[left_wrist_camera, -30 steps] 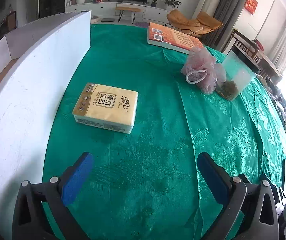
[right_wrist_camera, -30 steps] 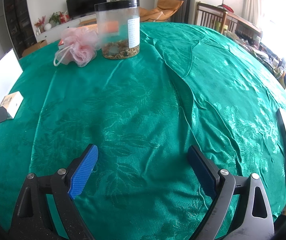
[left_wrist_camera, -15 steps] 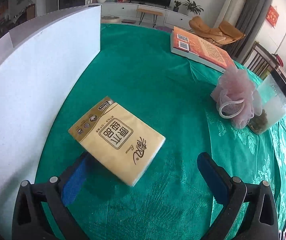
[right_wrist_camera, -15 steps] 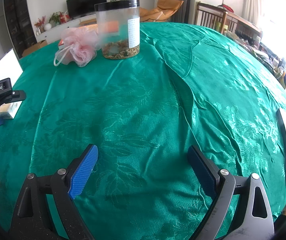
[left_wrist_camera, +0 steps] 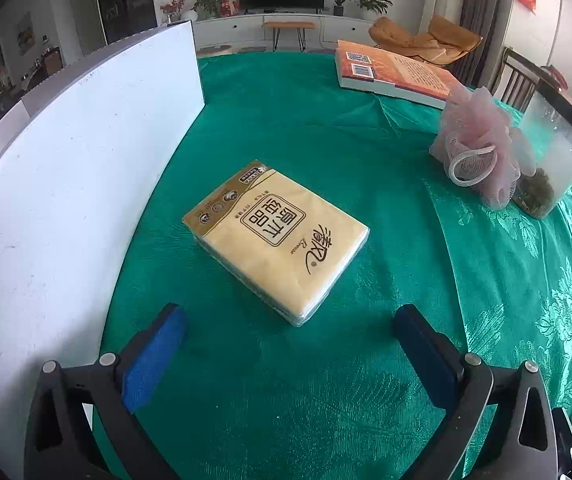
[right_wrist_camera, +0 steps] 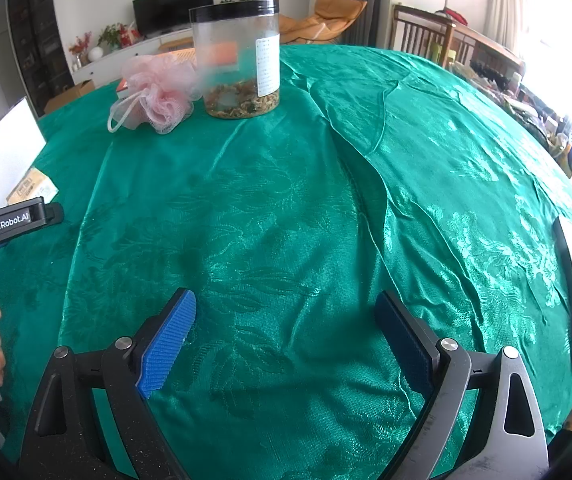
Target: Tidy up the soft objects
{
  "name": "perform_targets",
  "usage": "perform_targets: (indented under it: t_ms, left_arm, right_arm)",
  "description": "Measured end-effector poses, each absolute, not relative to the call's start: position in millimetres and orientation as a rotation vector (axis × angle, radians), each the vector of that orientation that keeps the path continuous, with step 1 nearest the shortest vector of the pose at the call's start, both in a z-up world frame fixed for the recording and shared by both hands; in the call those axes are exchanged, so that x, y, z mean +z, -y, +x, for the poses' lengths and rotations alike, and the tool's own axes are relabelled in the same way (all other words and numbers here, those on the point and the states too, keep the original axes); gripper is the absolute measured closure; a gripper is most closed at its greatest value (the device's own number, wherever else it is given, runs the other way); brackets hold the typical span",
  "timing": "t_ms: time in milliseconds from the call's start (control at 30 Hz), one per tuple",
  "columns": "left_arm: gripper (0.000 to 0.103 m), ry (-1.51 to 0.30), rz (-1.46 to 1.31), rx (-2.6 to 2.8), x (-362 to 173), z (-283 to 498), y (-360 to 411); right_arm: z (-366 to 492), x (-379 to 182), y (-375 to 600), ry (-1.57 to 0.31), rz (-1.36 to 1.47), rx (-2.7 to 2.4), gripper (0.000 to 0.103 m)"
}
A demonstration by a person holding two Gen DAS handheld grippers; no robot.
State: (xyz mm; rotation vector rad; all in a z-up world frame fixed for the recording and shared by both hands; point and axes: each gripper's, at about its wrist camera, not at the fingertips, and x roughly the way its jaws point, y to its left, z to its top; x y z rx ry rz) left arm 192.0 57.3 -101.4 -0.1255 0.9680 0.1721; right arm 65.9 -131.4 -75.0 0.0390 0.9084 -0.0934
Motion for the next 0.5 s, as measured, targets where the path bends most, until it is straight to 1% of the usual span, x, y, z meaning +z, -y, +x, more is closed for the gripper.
perform_targets:
  t_ms: [67,100,133,167,233,267,300,333,467,500]
  left_arm:
    - [0.006,-0.950,-0.138,0.172,-99.4,188.1,-62.0]
    - [0.011,-0.939,-0.148,0.172,-98.2,185.9,-64.7]
    - [0.018,-0.926,-0.153,0.174,-97.2,183.7,-67.0]
    - [0.024,-0.914,-0.149,0.181,-96.4,182.0,-68.8]
    - [0.045,-0.900,-0.129,0.186,-95.0,179.5,-70.6]
    - [0.051,-0.895,-0.125,0.181,-94.4,177.9,-71.2]
    - [0.061,-0.891,-0.123,0.177,-94.0,176.3,-71.8]
    - [0.066,-0.889,-0.124,0.173,-93.8,174.7,-72.4]
    - [0.065,-0.882,-0.101,0.157,-93.9,167.0,-69.4]
    - [0.061,-0.880,-0.092,0.157,-94.4,165.2,-68.0]
  right_arm:
    - [65.9,-75.0,131.4,-0.908,0.039,-0.093,0.010]
    - [65.8,-75.0,131.4,-0.909,0.039,-0.093,0.010]
    - [65.8,-75.0,131.4,-0.908,0.039,-0.093,0.010]
    - [65.8,-75.0,131.4,-0.909,0.039,-0.093,0.010]
    - [65.8,-75.1,131.3,-0.908,0.039,-0.093,0.010]
    - [65.8,-75.0,131.4,-0.908,0.039,-0.093,0.010]
    - [65.8,-75.0,131.4,-0.908,0.039,-0.093,0.010]
    - [65.8,-75.0,131.4,-0.908,0.039,-0.093,0.010]
    - [65.8,-75.0,131.4,-0.908,0.039,-0.093,0.010]
    - [65.7,-74.9,131.5,-0.908,0.039,-0.093,0.010]
